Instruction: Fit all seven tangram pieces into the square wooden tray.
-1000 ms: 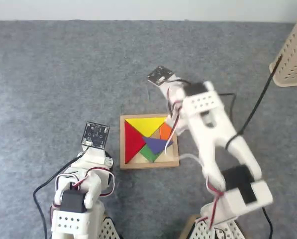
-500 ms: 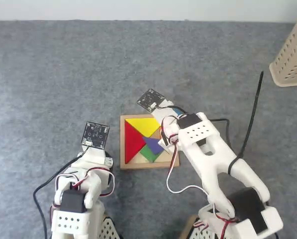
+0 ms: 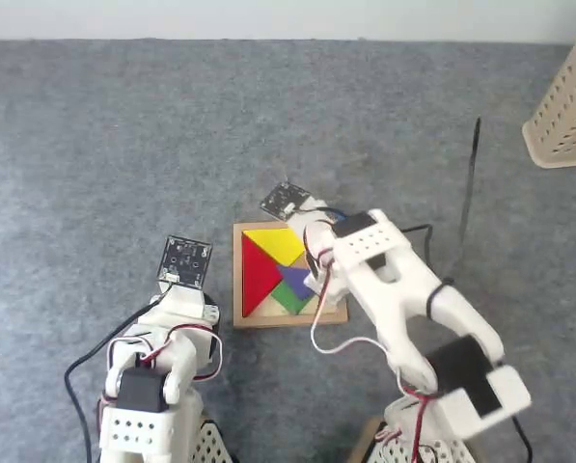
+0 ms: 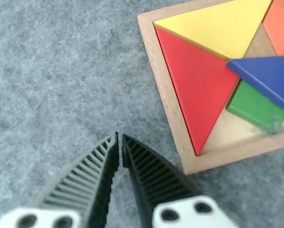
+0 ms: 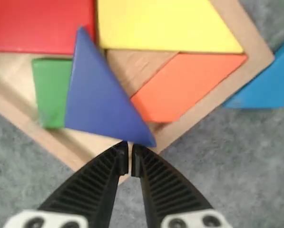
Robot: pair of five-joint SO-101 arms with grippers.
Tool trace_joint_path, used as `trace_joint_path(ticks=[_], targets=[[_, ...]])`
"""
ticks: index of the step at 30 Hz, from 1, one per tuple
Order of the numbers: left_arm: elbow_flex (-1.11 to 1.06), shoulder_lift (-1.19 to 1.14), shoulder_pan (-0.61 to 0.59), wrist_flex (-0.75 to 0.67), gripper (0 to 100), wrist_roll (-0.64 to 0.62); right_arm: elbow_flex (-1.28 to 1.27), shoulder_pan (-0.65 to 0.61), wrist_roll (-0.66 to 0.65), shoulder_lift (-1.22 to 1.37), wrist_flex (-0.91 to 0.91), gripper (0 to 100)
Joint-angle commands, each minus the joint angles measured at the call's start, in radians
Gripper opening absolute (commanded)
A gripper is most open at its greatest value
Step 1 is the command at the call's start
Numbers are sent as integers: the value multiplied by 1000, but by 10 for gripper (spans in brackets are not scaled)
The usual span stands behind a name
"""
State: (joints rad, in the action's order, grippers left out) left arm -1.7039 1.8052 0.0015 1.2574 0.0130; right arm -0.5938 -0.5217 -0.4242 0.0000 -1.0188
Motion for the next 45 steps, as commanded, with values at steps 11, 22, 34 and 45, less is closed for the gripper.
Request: trace_joint_path(ticks=[11,22,34,45], targets=[[19,21,-6,6,12,-6,367,179,147,101,-87,6],[19,21,-6,6,12,-6,282,-88,189,-1,18,7],[19,21,-6,6,12,-6,328,-157,267,179,18,7],[19,21,-6,6,12,-6,324,-105,236,177,-85,7]])
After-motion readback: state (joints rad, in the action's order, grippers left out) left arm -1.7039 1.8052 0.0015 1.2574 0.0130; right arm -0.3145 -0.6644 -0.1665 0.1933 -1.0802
